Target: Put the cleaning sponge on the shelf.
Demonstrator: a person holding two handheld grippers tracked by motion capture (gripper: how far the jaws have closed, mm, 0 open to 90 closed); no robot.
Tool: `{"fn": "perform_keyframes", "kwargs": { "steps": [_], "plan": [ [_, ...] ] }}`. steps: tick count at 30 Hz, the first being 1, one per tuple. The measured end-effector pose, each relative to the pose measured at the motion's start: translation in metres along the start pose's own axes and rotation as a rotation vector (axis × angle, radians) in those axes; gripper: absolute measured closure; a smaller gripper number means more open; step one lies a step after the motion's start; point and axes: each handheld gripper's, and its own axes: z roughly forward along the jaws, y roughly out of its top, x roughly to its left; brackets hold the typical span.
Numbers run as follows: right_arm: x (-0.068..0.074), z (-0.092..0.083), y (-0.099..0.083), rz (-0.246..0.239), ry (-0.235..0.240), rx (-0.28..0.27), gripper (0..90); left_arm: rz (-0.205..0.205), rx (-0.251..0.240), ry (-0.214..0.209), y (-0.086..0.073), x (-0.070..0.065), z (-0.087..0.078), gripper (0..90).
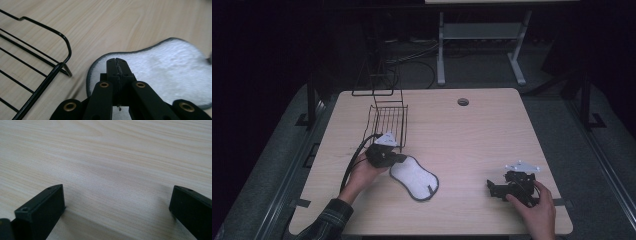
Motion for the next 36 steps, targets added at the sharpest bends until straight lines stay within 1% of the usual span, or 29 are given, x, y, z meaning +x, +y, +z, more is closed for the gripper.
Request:
{"fn": "perform_keyframes", "kwargs": {
  "steps": [2, 3, 4, 8, 10, 11, 13, 14, 16, 17, 19, 21, 25, 26, 27, 28, 29, 31, 33, 36],
  "plan": [
    [0.000, 0.000, 0.000, 0.000, 0.000, 0.000, 0.0, -0.010, 0.011, 0.002, -0.001, 0.001, 0.003, 89.8],
    [0.000, 0.000, 0.000, 0.000, 0.000, 0.000, 0.0, -0.004, 0.028, 0.006, -0.002, 0.002, 0.004, 89.8],
    [0.000, 0.000, 0.000, 0.000, 0.000, 0.000, 0.0, -0.010, 0.037, 0.006, -0.003, 0.002, 0.005, 89.9],
    [0.000, 0.000, 0.000, 0.000, 0.000, 0.000, 0.0, -0.009, 0.041, 0.011, -0.005, 0.002, 0.003, 89.9],
    [0.000, 0.000, 0.000, 0.000, 0.000, 0.000, 0.0, -0.015, 0.036, 0.012, -0.007, 0.002, 0.002, 89.9],
    [0.000, 0.000, 0.000, 0.000, 0.000, 0.000, 0.0, -0.027, 0.034, 0.014, -0.008, 0.002, 0.002, 89.9],
    [0.000, 0.000, 0.000, 0.000, 0.000, 0.000, 0.0, -0.023, 0.039, 0.022, -0.010, 0.002, 0.000, 89.9],
    [0.000, 0.000, 0.000, 0.000, 0.000, 0.000, 0.0, -0.032, 0.036, 0.022, -0.011, 0.001, -0.001, 89.9],
    [0.000, 0.000, 0.000, 0.000, 0.000, 0.000, 0.0, -0.030, 0.045, 0.026, -0.013, 0.001, -0.004, 89.9],
    [0.000, 0.000, 0.000, 0.000, 0.000, 0.000, 0.0, -0.039, 0.044, 0.026, -0.014, 0.000, -0.005, 89.9],
    [0.000, 0.000, 0.000, 0.000, 0.000, 0.000, 0.0, -0.039, 0.050, 0.022, -0.017, -0.001, -0.007, 89.9],
    [0.000, 0.000, 0.000, 0.000, 0.000, 0.000, 0.0, -0.034, 0.057, 0.033, -0.019, -0.003, -0.011, 89.9],
    [0.000, 0.000, 0.000, 0.000, 0.001, 0.000, 0.0, -0.041, 0.062, 0.027, -0.026, -0.008, -0.017, 89.9],
    [0.000, 0.000, 0.000, 0.000, 0.001, 0.000, 0.0, -0.038, 0.066, 0.028, -0.027, -0.008, -0.019, 89.9],
    [0.000, 0.000, 0.000, 0.000, 0.000, 0.000, 0.0, -0.046, 0.069, 0.025, -0.029, -0.009, -0.020, 89.9],
    [0.000, 0.000, 0.000, 0.000, 0.001, 0.000, 0.0, -0.044, 0.075, 0.024, -0.030, -0.009, -0.023, 89.9],
    [0.000, 0.000, 0.000, 0.000, 0.000, 0.000, 0.0, -0.051, 0.077, 0.024, -0.031, -0.010, -0.025, 89.9],
    [0.000, 0.000, 0.000, 0.000, 0.000, 0.000, 0.0, -0.072, 0.066, 0.012, -0.035, -0.011, -0.027, 89.9],
    [0.000, 0.000, 0.000, 0.000, 0.000, 0.000, 0.0, -0.078, 0.067, 0.005, -0.039, -0.012, -0.030, 89.9],
    [0.000, 0.000, 0.000, 0.000, 0.001, 0.000, 0.0, -0.097, 0.066, 0.010, -0.045, -0.017, -0.036, 89.9]
  ]
}}
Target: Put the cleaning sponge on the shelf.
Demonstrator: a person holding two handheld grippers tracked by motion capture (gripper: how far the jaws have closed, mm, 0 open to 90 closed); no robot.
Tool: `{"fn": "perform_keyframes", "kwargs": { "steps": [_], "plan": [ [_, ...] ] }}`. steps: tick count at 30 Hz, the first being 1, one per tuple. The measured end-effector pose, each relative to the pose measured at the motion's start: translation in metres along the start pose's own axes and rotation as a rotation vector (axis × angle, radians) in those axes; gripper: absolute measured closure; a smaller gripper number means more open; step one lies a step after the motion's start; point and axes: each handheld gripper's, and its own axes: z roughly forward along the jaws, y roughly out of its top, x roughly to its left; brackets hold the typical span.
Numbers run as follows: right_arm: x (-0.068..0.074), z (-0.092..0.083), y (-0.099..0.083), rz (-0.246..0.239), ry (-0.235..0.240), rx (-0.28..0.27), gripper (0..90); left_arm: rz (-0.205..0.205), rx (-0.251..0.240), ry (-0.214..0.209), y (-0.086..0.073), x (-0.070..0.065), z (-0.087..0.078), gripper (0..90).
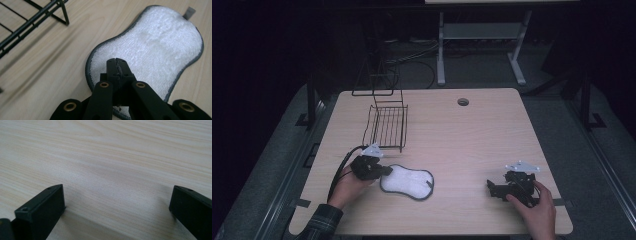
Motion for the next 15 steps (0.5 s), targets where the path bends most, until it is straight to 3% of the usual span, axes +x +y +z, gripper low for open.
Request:
{"fn": "perform_keyframes", "kwargs": {
  "steps": [15],
  "plan": [
    [0.000, 0.000, 0.000, 0.000, 0.000, 0.000, 0.0, -0.021, -0.008, 0.012, -0.034, -0.020, -0.025, 89.9]
  ]
}}
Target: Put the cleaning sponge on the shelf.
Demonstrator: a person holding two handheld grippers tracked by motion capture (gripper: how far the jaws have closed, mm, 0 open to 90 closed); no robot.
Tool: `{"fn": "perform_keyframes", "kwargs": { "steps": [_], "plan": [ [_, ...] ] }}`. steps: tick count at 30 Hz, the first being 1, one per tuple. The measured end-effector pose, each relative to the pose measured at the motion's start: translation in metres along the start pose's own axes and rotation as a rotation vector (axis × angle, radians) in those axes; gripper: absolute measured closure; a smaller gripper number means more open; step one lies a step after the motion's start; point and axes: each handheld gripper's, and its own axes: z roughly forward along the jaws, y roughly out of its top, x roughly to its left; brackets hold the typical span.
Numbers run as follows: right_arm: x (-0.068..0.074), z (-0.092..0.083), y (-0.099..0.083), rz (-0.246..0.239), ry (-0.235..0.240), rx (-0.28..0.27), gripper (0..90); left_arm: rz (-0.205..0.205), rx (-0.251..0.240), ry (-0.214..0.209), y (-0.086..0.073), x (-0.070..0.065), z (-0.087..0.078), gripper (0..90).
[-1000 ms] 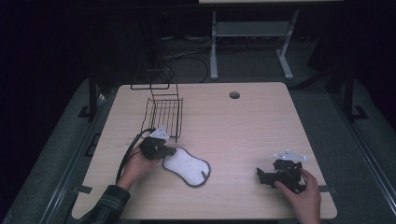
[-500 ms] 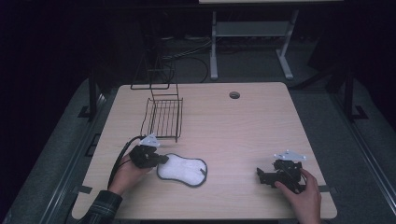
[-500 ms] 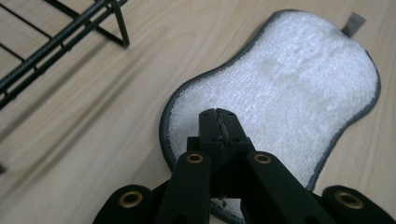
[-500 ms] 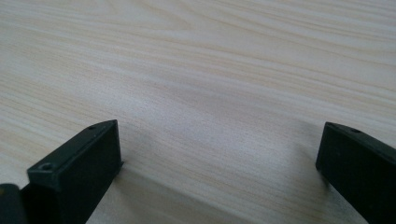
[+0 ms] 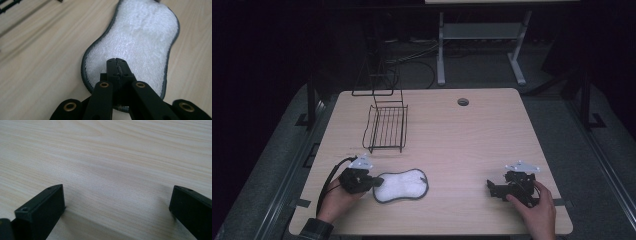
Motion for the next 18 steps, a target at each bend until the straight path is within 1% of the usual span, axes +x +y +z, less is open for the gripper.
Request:
{"fn": "perform_keyframes", "kwargs": {
  "steps": [3, 5, 6, 7, 8, 9, 11, 12, 17, 18],
  "plan": [
    [0.000, 0.000, 0.000, 0.000, 0.000, 0.000, 0.0, -0.014, -0.011, 0.000, -0.009, -0.006, -0.006, 89.9],
    [0.000, 0.000, 0.000, 0.000, 0.000, 0.000, 0.0, -0.009, -0.010, 0.006, -0.012, -0.010, -0.009, 89.9],
    [0.000, 0.000, 0.000, 0.000, 0.000, 0.000, 0.0, -0.007, -0.019, 0.015, -0.013, -0.012, -0.010, 89.9],
    [0.000, 0.000, 0.000, 0.000, 0.000, 0.000, 0.0, 0.000, -0.028, 0.015, -0.011, -0.014, -0.012, 89.9],
    [0.000, 0.000, 0.000, 0.000, 0.000, 0.000, 0.0, 0.013, -0.044, 0.015, -0.009, -0.015, -0.014, 89.9],
    [0.000, 0.000, 0.000, 0.000, 0.000, 0.000, 0.0, 0.014, -0.058, 0.010, -0.006, -0.017, -0.015, 90.0],
    [0.000, 0.000, 0.000, 0.000, 0.000, 0.000, 0.0, 0.031, -0.072, -0.009, 0.002, -0.018, -0.013, 89.9],
    [0.000, 0.000, 0.000, 0.000, 0.000, 0.000, 0.0, 0.035, -0.078, -0.020, 0.007, -0.019, -0.010, 89.9],
    [0.000, 0.000, 0.000, 0.000, 0.000, 0.000, 0.0, 0.075, -0.087, -0.034, 0.033, -0.020, 0.007, 89.9],
    [0.000, 0.000, 0.000, 0.000, 0.000, 0.000, 0.0, 0.080, -0.087, -0.038, 0.036, -0.021, 0.010, 89.9]
  ]
}}
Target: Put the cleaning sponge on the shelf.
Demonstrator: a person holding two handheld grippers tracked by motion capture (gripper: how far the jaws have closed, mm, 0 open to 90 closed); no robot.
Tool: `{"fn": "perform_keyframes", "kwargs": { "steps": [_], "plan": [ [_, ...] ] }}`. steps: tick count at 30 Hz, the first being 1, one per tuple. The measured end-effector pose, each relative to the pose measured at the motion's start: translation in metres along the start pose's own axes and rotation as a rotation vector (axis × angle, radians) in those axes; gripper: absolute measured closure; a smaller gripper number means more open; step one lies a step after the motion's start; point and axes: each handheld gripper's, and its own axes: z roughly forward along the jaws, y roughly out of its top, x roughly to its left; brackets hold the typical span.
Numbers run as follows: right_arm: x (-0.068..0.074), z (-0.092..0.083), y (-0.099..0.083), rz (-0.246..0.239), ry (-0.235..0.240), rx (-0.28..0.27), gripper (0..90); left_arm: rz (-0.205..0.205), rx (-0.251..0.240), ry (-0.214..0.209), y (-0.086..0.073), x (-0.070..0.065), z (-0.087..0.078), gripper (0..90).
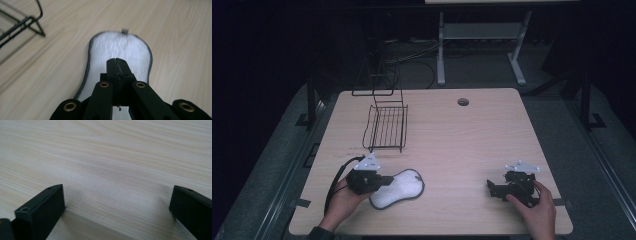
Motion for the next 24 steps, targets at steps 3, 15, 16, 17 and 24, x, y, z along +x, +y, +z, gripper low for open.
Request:
{"fn": "perform_keyframes", "kwargs": {
  "steps": [3, 15, 16, 17, 24],
  "plan": [
    [0.000, 0.000, 0.000, -0.001, 0.000, 0.000, 0.0, 0.017, 0.014, -0.017, 0.011, 0.000, 0.017, 89.9],
    [0.000, 0.000, 0.000, -0.001, 0.000, 0.000, 0.0, 0.059, 0.086, -0.008, 0.027, -0.001, 0.052, 89.9],
    [0.000, 0.000, 0.000, -0.001, 0.000, 0.000, 0.0, 0.063, 0.094, 0.014, 0.026, 0.001, 0.050, 90.0],
    [0.000, 0.000, 0.000, -0.001, 0.000, 0.000, 0.0, 0.063, 0.098, 0.026, 0.025, 0.003, 0.048, 89.9],
    [0.000, 0.000, 0.000, -0.001, 0.000, 0.000, 0.0, 0.007, 0.078, 0.042, 0.016, 0.018, 0.037, 89.9]
  ]
}}
